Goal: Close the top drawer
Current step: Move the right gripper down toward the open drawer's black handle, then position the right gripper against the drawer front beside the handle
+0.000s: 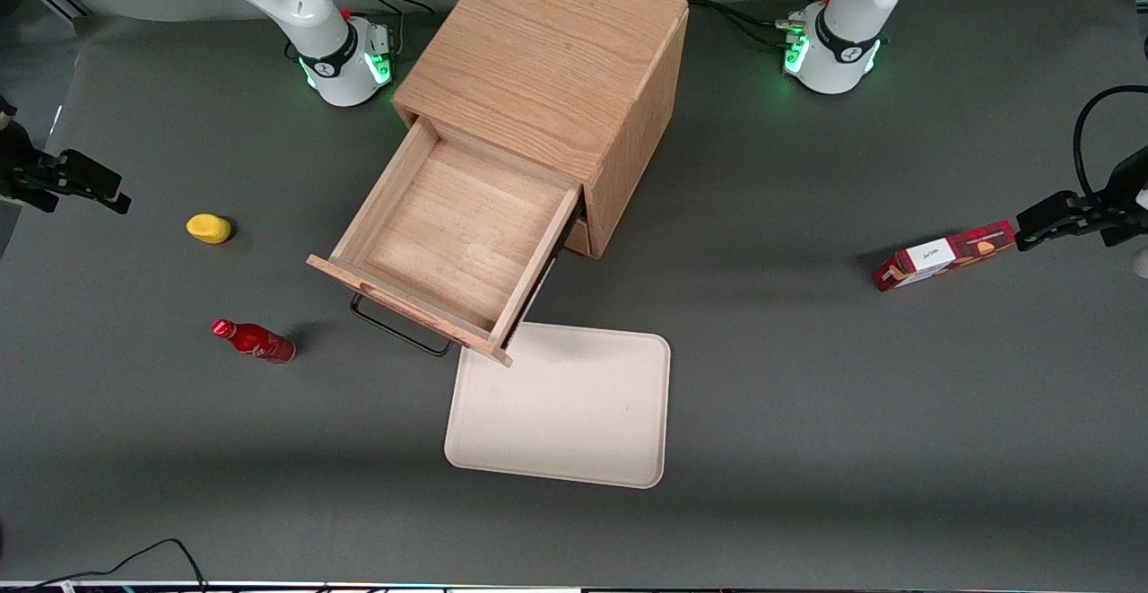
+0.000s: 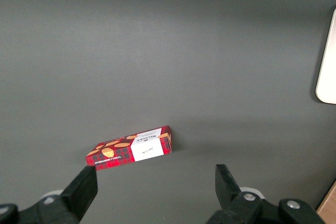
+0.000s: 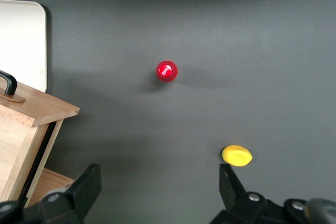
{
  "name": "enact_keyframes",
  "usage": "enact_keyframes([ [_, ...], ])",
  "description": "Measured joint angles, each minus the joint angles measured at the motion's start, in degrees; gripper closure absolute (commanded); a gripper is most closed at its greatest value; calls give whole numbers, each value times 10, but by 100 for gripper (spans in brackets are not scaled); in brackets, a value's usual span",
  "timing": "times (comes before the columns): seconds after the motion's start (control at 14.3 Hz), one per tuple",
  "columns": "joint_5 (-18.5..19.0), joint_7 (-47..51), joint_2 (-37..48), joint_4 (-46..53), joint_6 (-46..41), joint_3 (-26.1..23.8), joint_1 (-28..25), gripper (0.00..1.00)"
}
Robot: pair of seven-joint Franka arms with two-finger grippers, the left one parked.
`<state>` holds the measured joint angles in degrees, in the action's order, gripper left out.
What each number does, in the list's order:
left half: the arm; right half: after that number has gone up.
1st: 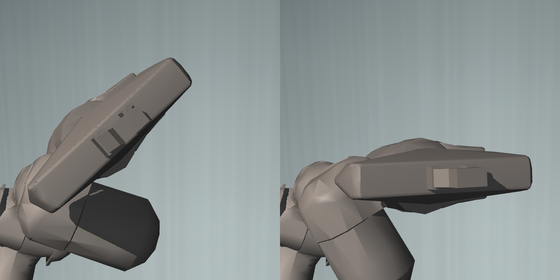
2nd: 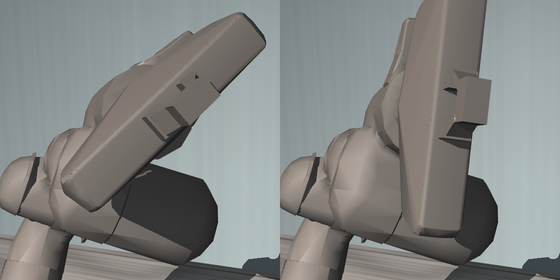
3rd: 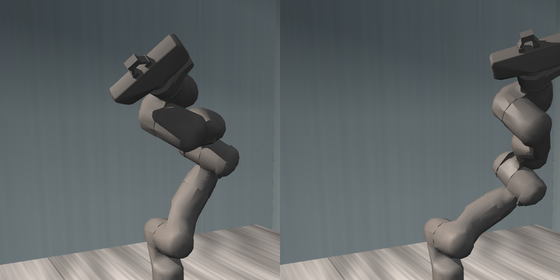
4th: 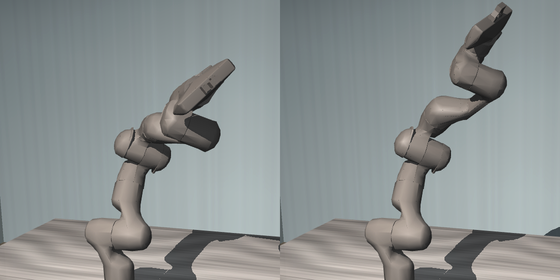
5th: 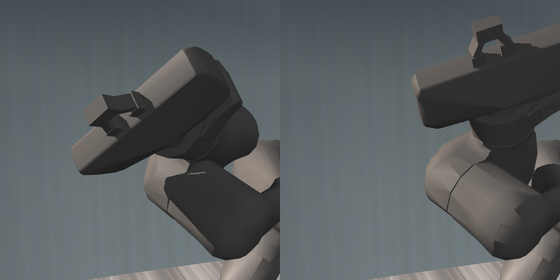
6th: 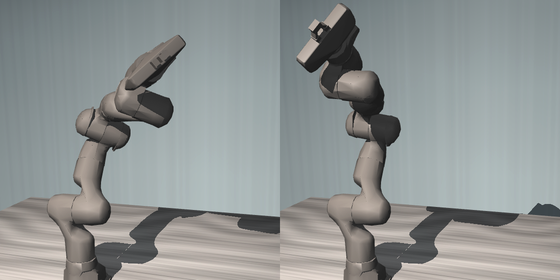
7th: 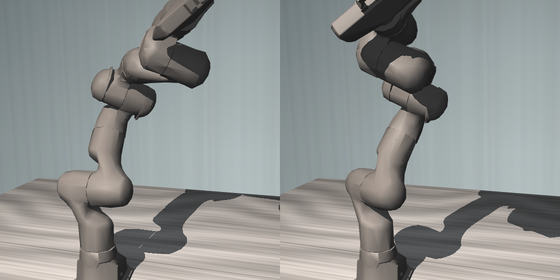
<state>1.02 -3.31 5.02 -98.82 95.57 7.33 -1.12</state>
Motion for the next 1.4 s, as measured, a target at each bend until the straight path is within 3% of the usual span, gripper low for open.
enact_keyframes([
  [0.49,-3,-92,-162,195,-54,-15,-11,0],
  [0.77,-63,-221,-270,305,-79,-35,-12,0],
  [0.98,-114,-299,-339,355,-81,-79,-8,0],
  [1.4,-124,-314,-445,412,-82,-188,2,0],
])
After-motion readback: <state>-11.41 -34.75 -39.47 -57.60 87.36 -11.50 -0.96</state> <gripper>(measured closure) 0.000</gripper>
